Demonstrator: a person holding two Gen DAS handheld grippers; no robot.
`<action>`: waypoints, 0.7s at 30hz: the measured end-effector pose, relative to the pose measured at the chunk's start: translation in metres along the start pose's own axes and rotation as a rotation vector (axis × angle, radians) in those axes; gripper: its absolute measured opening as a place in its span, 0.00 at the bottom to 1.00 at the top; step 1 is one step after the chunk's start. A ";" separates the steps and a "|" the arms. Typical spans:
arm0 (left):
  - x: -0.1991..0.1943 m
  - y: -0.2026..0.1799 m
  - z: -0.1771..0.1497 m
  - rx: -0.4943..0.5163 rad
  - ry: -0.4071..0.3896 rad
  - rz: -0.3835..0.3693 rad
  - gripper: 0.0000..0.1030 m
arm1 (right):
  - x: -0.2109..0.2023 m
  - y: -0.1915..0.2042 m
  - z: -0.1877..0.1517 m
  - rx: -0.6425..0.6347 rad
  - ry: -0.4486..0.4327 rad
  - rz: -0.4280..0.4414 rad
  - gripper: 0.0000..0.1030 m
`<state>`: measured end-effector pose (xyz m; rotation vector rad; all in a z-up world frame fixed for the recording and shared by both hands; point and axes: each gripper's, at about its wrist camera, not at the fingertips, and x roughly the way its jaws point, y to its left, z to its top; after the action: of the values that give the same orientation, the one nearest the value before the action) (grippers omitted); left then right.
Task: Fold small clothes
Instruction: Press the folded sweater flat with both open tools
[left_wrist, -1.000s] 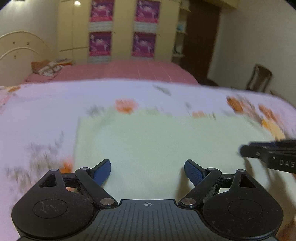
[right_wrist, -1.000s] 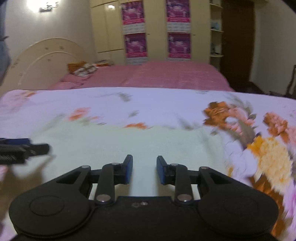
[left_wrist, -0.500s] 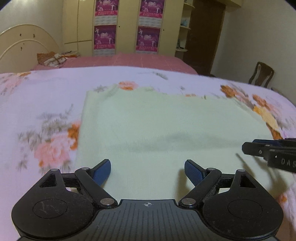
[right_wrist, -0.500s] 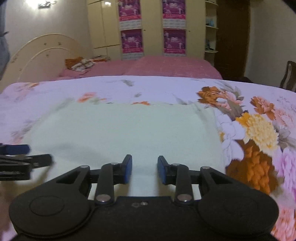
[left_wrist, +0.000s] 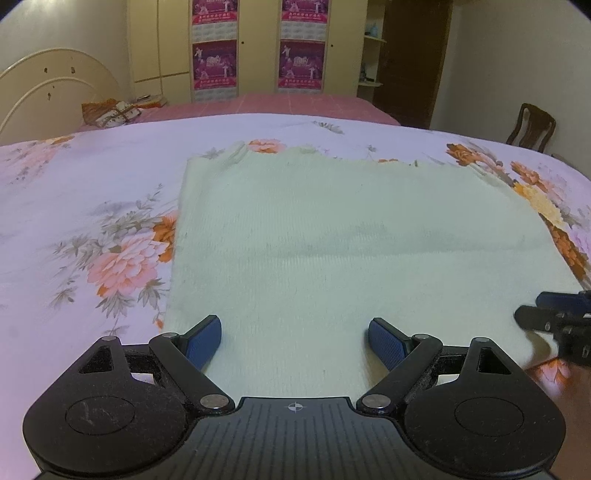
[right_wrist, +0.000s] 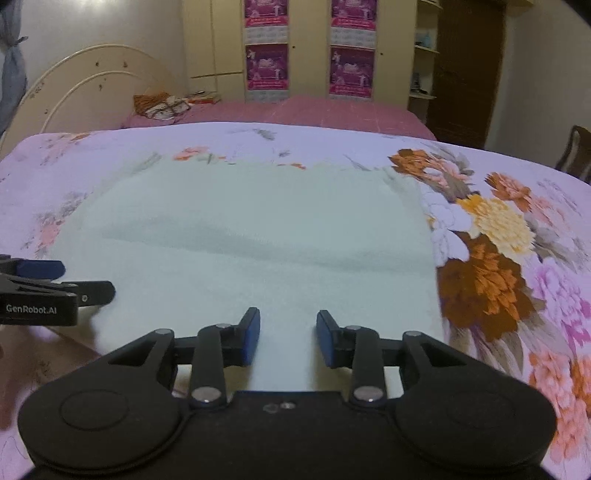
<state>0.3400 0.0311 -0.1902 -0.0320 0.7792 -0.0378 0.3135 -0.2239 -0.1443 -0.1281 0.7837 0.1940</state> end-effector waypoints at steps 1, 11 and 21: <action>0.000 0.000 -0.001 0.001 0.000 0.002 0.85 | 0.003 0.000 -0.004 -0.015 0.008 -0.006 0.34; -0.001 -0.002 -0.001 0.012 0.021 0.011 0.93 | 0.000 -0.001 -0.007 0.003 0.031 -0.032 0.37; -0.022 0.013 0.013 -0.066 -0.028 -0.027 0.93 | -0.019 -0.005 -0.001 0.064 -0.024 0.003 0.37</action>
<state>0.3336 0.0454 -0.1657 -0.1061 0.7521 -0.0373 0.3006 -0.2310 -0.1313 -0.0636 0.7656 0.1728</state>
